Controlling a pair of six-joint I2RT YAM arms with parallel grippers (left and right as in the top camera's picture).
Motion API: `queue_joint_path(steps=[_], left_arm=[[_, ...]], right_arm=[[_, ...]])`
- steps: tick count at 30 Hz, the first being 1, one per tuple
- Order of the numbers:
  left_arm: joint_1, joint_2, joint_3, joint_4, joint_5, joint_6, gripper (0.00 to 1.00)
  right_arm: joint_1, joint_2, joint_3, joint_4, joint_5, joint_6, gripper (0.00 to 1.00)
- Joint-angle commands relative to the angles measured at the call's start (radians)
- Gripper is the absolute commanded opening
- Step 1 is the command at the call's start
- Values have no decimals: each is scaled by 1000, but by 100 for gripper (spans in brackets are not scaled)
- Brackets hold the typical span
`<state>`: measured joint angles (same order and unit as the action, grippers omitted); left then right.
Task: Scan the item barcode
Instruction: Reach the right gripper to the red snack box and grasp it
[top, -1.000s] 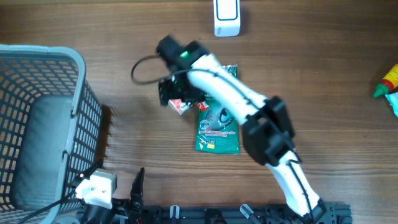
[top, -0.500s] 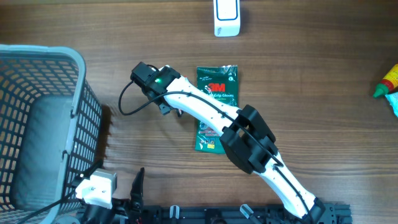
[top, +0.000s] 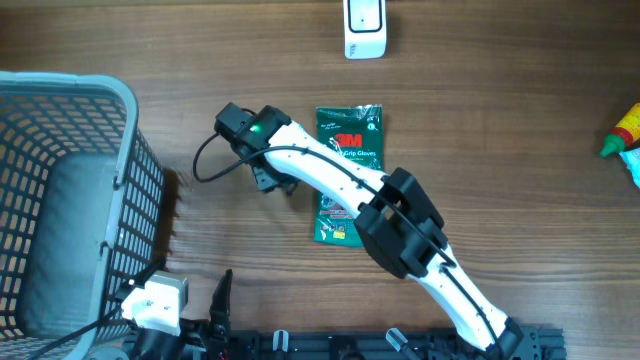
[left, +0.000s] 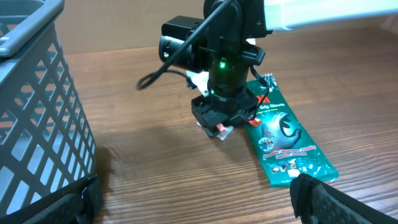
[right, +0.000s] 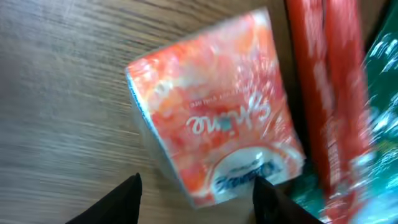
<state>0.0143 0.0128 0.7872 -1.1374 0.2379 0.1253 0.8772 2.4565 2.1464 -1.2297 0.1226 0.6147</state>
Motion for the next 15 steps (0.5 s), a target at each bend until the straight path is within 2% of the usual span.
queue_joint_path(steps=[1,3,8,15], left_arm=[[5,-8,2,3,16,0,100],[5,-8,2,3,16,0,100],[5,-8,2,3,16,0,100],[5,-8,2,3,16,0,100]], right_arm=[[-64,-74,18,3,-161,385,58],[-97,-78,18,3,-222,523,58],[-142,-78,-14,14,-225,718,58],[-139,-76,-28,40,-303,747,50]])
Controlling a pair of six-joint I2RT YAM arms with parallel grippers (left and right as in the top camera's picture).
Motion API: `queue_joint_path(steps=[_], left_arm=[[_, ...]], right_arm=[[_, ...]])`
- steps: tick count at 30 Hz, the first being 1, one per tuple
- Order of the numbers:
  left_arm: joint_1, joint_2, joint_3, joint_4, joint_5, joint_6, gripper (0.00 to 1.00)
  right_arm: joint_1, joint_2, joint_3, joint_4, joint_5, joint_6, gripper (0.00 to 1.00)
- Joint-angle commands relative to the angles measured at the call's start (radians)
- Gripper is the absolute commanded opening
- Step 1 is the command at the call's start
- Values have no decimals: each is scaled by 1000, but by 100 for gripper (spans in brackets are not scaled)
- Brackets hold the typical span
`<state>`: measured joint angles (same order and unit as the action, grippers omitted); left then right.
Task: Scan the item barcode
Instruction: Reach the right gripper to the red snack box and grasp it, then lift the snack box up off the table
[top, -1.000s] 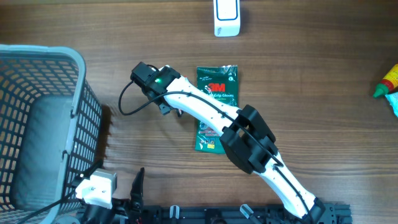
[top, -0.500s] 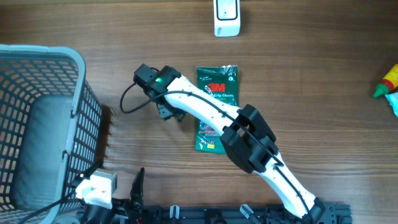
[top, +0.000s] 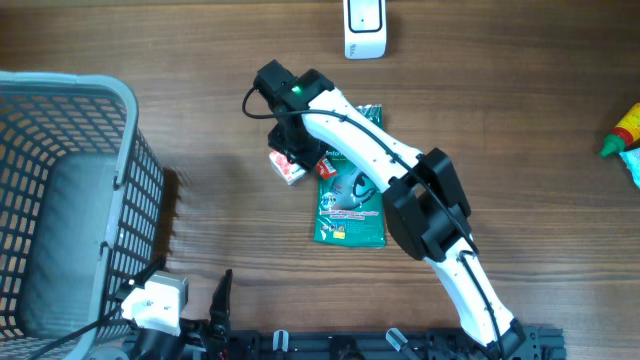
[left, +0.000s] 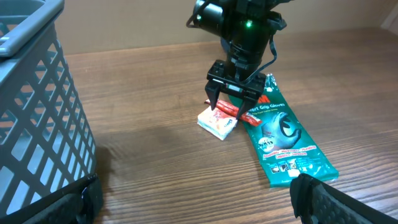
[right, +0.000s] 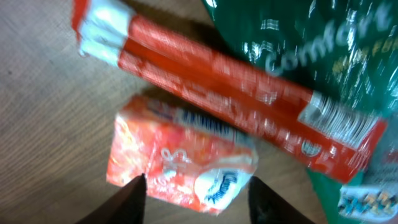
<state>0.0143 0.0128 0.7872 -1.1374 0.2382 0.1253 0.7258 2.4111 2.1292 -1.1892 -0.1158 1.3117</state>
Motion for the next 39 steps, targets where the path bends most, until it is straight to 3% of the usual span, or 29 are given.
queue_joint_path(steps=[1,4,11,14,16,20,22,28,34,36,39], left_arm=[[5,-8,2,3,16,0,100],[5,-8,2,3,16,0,100],[5,-8,2,3,16,0,100],[5,-8,2,3,16,0,100],[5,-8,2,3,16,0,100],[5,-8,2,3,16,0,100],[5,-8,2,3,16,0,100],[5,-8,2,3,16,0,100],[5,-8,2,3,16,0,100],[5,-8,2,3,16,0,100],[5,-8,2,3,16,0,100]], right_arm=[[17,-31,-11,0,-66,51,50],[29,-21,-11,1,-26,53,57],[31,3,-94,18,-12,106,54],[29,3,-213,114,-14,144,52],[28,3,-264,189,-13,143,43],[27,3,-310,275,58,83,4],[27,3,-310,289,105,3,4],[13,-69,-310,344,115,-504,4],[6,-406,-310,359,110,-1053,4],[6,-494,-310,362,34,-1186,4],[6,-601,-310,359,-237,-1477,4]])
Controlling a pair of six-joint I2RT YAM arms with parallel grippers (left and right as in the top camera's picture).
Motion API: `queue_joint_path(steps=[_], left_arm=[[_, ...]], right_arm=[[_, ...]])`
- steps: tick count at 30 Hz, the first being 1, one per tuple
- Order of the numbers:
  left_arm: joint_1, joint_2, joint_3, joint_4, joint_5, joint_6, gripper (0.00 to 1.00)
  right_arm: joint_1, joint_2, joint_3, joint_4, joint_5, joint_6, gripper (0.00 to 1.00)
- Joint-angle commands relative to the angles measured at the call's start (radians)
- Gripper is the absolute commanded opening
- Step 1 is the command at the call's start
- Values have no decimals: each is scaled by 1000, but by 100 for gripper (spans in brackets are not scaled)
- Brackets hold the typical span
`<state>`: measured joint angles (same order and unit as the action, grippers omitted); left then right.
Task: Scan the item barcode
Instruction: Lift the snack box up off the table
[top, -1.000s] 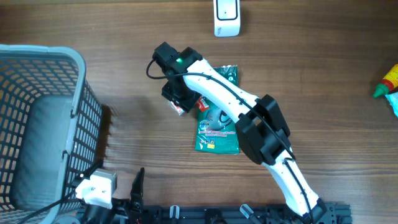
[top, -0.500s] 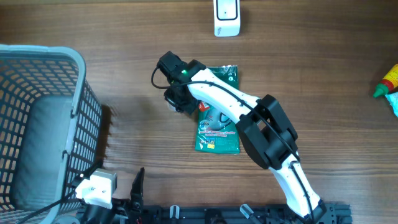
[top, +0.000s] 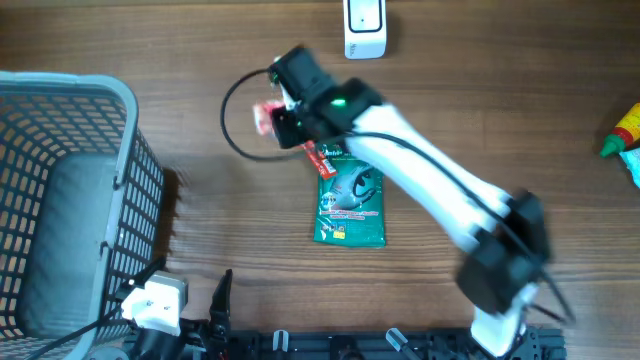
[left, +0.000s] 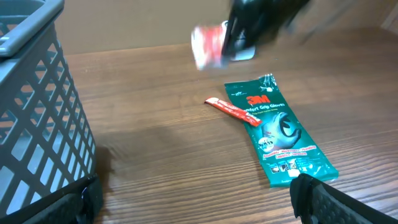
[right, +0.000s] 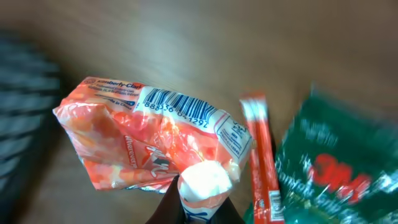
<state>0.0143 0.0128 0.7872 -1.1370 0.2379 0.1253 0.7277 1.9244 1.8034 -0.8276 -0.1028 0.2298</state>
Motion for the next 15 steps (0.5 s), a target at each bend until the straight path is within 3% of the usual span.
queue_joint_path(steps=[1,4,6,7,10,13,15], left_arm=[[5,-8,2,3,16,0,100],[5,-8,2,3,16,0,100],[5,-8,2,3,16,0,100],[5,-8,2,3,16,0,100],[5,-8,2,3,16,0,100],[5,-8,2,3,16,0,100],[5,-8,2,3,16,0,100]], right_arm=[[4,-130,16,-3,-298,-467,4],[4,-139,16,-21,-278,-568,4],[4,-139,16,-36,-372,-622,5],[4,-139,16,-51,-470,-731,4],[1,-138,4,-196,-797,-1312,4],[-10,-135,-8,-311,-947,-1582,4],[-27,-135,-26,-348,-1014,-1656,4]])
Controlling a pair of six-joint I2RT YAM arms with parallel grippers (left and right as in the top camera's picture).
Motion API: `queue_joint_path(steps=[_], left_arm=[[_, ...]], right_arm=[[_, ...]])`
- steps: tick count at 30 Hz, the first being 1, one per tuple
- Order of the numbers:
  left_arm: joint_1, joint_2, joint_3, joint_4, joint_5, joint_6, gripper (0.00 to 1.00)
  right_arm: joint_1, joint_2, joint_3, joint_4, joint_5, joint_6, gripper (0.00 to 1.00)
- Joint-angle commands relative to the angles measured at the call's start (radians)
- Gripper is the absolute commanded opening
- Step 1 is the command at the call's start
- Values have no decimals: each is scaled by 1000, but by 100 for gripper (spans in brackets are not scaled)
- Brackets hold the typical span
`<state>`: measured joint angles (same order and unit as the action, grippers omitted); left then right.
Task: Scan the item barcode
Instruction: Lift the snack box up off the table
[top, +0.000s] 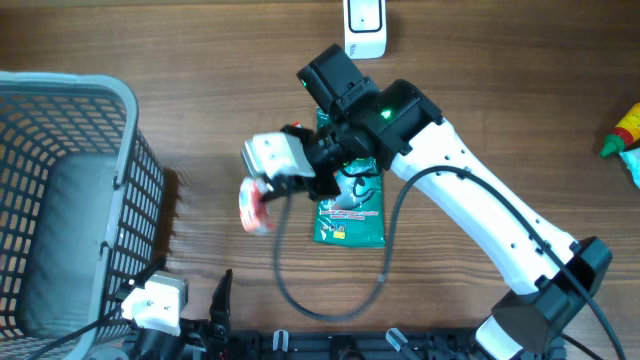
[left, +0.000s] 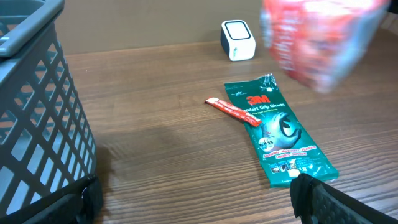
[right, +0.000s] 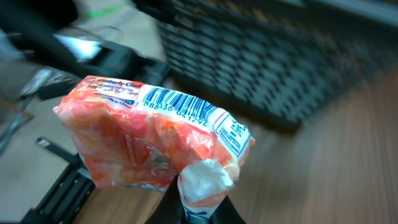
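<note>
An orange tissue pack (right: 149, 130) with a white barcode label (right: 180, 106) hangs in the air, and my right gripper (right: 198, 205) is shut on its bottom edge. Overhead, the pack (top: 250, 210) and the right gripper (top: 265, 192) are left of the green glove pack (top: 350, 205). The pack shows blurred and high in the left wrist view (left: 314, 40). The white scanner (top: 362, 28) stands at the table's far edge, also seen from the left wrist (left: 238, 40). My left gripper (left: 199, 208) is open and low at the near edge, holding nothing.
A grey mesh basket (top: 60, 190) fills the left side; its wall (left: 37, 124) is close to the left gripper. A red stick packet (left: 233, 112) lies against the green glove pack (left: 280, 130). A bottle (top: 622, 128) sits at the far right edge.
My right gripper, still shut on the tissue pack, has moved from up near the scanner to the glove pack's left, nearer the front. The wrist has turned toward the basket.
My right gripper stood open over the tissue pack lying beside the red stick. Then its open fingers were around the pack on the table. Later it was shut on the pack, raised near the scanner. Now the pack is held left of the glove pack.
</note>
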<state>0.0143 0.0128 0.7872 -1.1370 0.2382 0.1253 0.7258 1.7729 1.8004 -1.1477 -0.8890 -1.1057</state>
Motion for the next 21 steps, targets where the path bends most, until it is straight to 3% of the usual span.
queue_joint_path(steps=[1,9,18,21], left_arm=[[5,-8,2,3,16,0,100],[5,-8,2,3,16,0,100],[5,-8,2,3,16,0,100],[5,-8,2,3,16,0,100]], right_arm=[[-34,17,-31,-47,-246,-345,5],[-64,19,-42,-201,-266,-524,4],[-64,19,-42,-233,-258,-543,4],[-65,18,-42,-233,-257,-626,4]])
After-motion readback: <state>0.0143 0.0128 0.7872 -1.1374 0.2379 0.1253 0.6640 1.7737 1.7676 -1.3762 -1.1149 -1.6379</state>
